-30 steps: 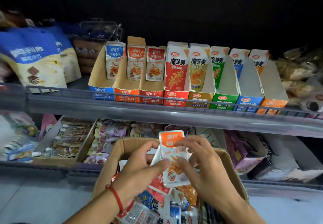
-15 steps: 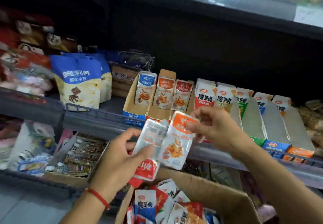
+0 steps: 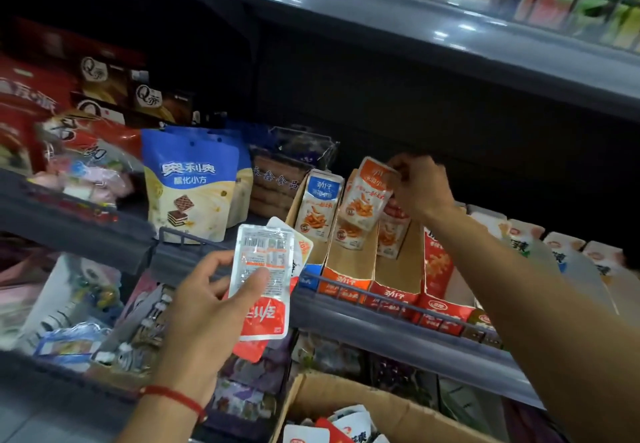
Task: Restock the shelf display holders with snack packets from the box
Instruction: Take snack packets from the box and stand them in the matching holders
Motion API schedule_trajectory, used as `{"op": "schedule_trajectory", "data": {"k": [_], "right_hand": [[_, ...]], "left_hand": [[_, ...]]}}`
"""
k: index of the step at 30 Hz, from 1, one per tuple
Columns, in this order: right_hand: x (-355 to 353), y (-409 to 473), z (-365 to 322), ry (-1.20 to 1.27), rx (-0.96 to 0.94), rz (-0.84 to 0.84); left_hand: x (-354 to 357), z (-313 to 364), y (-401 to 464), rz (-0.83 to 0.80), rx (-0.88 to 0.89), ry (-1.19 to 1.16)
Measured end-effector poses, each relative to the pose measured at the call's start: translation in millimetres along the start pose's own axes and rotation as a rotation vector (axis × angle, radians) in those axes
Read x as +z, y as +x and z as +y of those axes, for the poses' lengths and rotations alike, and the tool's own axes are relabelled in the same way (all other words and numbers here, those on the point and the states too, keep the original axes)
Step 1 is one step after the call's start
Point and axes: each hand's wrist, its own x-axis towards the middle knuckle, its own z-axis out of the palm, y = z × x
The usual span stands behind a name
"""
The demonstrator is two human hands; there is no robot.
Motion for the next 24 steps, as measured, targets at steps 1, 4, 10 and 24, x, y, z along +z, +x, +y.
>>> {"op": "schedule_trajectory", "data": {"k": [1, 4, 10, 24], "right_hand": [[7, 1, 1, -0.034, -0.009, -0.035], [28, 0, 7, -0.119, -0.026, -0.127], [44, 0, 18, -0.234, -0.073, -0.104], [6, -140, -34, -0.176, -0.799, -0.442]], "left_hand": [[1, 1, 1, -0.002, -0.003, -0.003], [3, 3, 3, -0.011, -0.009, -0.016], [5, 3, 6, -0.022, -0.017, -0.028], [24, 6, -4, -0.028, -0.053, -0.088]]}}
